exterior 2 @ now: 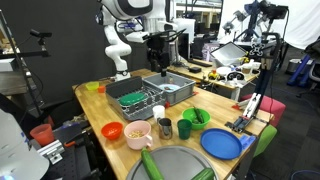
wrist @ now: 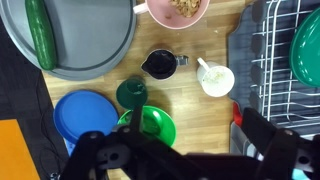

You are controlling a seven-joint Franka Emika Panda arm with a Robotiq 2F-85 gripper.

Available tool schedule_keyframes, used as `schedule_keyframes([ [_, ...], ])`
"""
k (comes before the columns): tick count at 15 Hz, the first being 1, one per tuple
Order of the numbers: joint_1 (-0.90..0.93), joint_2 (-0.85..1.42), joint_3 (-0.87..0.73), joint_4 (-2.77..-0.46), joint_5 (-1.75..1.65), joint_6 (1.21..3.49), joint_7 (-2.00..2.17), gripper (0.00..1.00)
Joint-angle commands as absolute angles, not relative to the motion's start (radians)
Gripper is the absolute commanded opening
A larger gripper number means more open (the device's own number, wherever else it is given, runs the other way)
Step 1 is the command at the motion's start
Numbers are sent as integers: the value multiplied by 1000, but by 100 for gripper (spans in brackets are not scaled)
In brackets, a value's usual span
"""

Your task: Move the light-green bowl to the left

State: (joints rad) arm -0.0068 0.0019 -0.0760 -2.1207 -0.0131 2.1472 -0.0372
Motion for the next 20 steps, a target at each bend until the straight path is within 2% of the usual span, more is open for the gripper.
schedule_keyframes([
  [1, -19, 43, -61, -2091, 31, 2149, -31, 100],
  [6, -25, 205, -47, -1979, 93, 2235, -117, 100],
  [12, -66, 475, 14, -1747, 114, 2088, -334, 100],
  [13, -41, 409, -2, -1838, 80, 2179, -255, 100],
  [20, -43, 423, 2, -1819, 78, 2176, -255, 100],
])
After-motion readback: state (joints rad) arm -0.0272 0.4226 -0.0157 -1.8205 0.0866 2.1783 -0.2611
